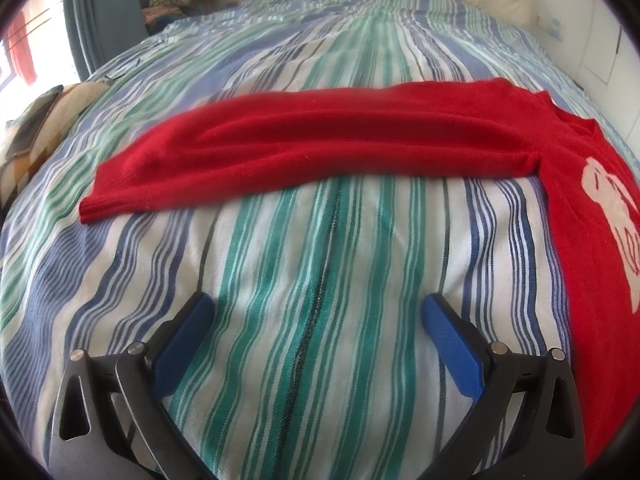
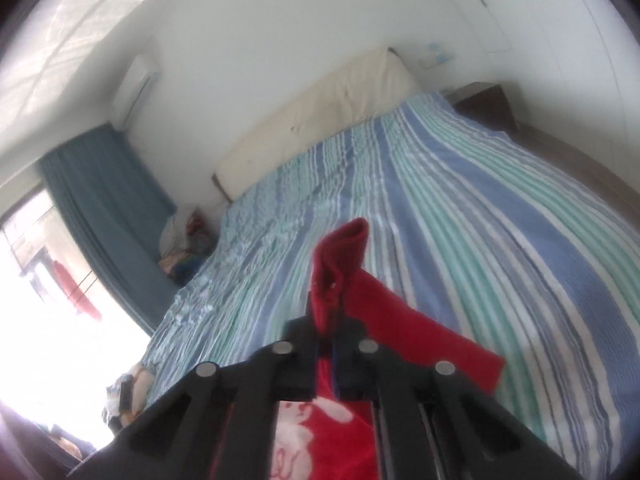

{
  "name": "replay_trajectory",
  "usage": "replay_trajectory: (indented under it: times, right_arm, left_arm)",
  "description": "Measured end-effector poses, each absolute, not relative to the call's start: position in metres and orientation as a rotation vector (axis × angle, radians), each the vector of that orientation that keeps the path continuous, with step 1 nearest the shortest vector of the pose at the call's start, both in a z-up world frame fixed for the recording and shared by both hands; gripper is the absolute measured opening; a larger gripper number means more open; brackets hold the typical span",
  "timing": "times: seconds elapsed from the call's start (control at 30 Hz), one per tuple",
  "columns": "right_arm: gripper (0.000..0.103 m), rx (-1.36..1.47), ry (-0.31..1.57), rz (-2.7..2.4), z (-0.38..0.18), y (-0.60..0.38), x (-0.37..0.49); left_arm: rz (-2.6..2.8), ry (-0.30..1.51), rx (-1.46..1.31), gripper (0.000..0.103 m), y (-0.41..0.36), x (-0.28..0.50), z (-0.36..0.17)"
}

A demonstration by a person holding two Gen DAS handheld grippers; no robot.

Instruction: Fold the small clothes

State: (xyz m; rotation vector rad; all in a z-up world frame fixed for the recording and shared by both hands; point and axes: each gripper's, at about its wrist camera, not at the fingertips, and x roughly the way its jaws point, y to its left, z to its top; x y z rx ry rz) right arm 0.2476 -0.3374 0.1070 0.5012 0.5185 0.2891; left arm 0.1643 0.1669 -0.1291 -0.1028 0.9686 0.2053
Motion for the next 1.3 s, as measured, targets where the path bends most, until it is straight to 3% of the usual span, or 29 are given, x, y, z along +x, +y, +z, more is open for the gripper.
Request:
replay_trajectory:
  times: [0.07,0.13,0.17,0.2,0.3,0.53,0.7,0.77,0.93,1.17,1.23,1.3]
  right_arm:
    - [0.005,0.439,0.570,0.366,0.104,-0.282,0.271]
    - [0.018,0.467,0.673,0.520,0.076,-0.234,0.297]
    - [0.051,0.501,0.754,0.607,0.060,-0.214,0.310]
    - [0.074,0.521,0.808,0.644,0.043,-0.200,0.315]
    - [0.074,0.548,0.832,0.680,0.018,-0.188,0.311]
    - [0.074,0.634,0.891,0.551,-0.008,-0.268,0.301]
    - [0.074,0.767,1.062,0.327,-0.088,-0.333,0.284]
    - [0.062,0.767,1.049,0.235,-0.107,-0.355,0.271]
    - [0.060,0.672,0.938,0.262,-0.076,-0.359,0.231]
    - [0.059,0.436,1.124,0.280,-0.087,-0.324,0.183]
    - [0.049,0.399,1.115,0.217,-0.098,-0.332,0.172]
    - [0.048,0.398,1.070,0.183,-0.095,-0.338,0.162]
  left_arm:
    - [0.203,0.965,-0.106,0.103,0.168,0.164,-0.129]
    - [0.202,0.964,-0.105,0.103,0.167,0.164,-0.129]
    - [0.202,0.964,-0.106,0.103,0.168,0.164,-0.129]
    - [0.202,0.965,-0.106,0.103,0.167,0.164,-0.129]
    - [0.203,0.965,-0.105,0.103,0.167,0.164,-0.129]
    - [0.217,0.970,-0.086,0.103,0.164,0.167,-0.131]
    - [0.216,0.966,-0.088,0.103,0.163,0.166,-0.130]
    - [0.215,0.963,-0.090,0.103,0.163,0.166,-0.130]
    - [0.218,0.962,-0.089,0.103,0.163,0.165,-0.130]
    - [0.221,0.961,-0.086,0.103,0.163,0.164,-0.130]
    - [0.218,0.959,-0.090,0.103,0.163,0.164,-0.130]
    - [0.216,0.957,-0.095,0.103,0.164,0.163,-0.130]
